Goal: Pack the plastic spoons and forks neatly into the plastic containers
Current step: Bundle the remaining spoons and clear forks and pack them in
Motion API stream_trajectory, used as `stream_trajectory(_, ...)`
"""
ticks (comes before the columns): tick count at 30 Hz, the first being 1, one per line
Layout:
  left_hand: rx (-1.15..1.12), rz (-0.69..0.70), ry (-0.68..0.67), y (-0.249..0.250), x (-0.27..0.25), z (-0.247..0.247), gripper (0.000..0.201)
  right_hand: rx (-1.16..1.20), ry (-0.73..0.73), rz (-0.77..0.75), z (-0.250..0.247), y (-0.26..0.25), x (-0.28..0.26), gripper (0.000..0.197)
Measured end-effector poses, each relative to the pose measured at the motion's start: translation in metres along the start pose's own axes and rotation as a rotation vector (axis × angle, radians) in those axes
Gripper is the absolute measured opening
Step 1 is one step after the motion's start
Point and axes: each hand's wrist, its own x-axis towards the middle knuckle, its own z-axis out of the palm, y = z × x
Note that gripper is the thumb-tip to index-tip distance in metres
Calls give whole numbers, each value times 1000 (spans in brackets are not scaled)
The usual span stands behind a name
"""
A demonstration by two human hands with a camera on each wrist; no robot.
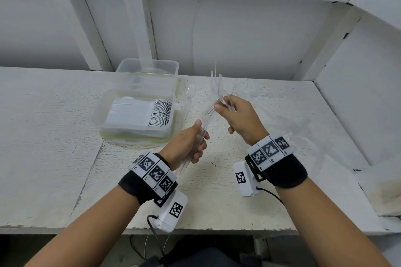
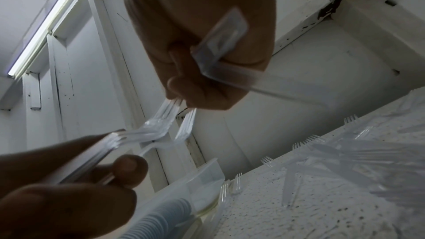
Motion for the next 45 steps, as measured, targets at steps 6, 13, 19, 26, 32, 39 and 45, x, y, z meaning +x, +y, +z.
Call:
stream_trajectory(6,-6,-1,-29,3,-1,0,39,13,91,-7,-2,5,2,5)
stream_trajectory(13,86,43,-62,2,-2,-3,40,44,124,27,1,10,4,21)
stream_trajectory(19,-124,-56,-164,12,2,-2,35,35,137,20,7,11,7,22)
stream_trajectory(26,-322,-158,-235,18,7,-3,23,15,125,10,10,11,8,21)
stream_trajectory(32,-313,18,13,13,10,0,17,108,133,142,17,19,-2,16)
stream_trajectory(39,-275,100,112,12,11,13,21,33,176,4,34,24,-17,8)
stream_trajectory(45,-320,135,74,15,9,15,23,-120,239,-97,38,26,-18,22)
